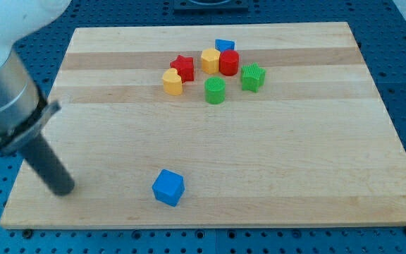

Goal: Push the blue cube to the bottom of the green star

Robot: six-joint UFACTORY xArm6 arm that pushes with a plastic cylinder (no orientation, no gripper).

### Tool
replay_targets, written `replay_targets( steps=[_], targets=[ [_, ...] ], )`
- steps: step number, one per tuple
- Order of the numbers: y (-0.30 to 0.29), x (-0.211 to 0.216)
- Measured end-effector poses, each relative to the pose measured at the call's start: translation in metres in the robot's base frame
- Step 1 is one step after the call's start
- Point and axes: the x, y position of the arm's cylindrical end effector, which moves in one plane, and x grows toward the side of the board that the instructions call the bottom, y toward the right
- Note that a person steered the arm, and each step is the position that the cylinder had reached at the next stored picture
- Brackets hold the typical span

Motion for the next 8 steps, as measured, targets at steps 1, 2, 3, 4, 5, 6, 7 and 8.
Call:
replay_targets(
  steps=[1, 2, 3, 4, 5, 6, 7, 8],
  targets=[
    [0.040, 0.020],
    [0.114, -0.001],
    [0.170, -0.041],
    [0.219, -0.058],
    [0.193, -0.034],
    [0.143, -0.011],
    [0.102, -0.005],
    [0.039, -0.010]
  ],
)
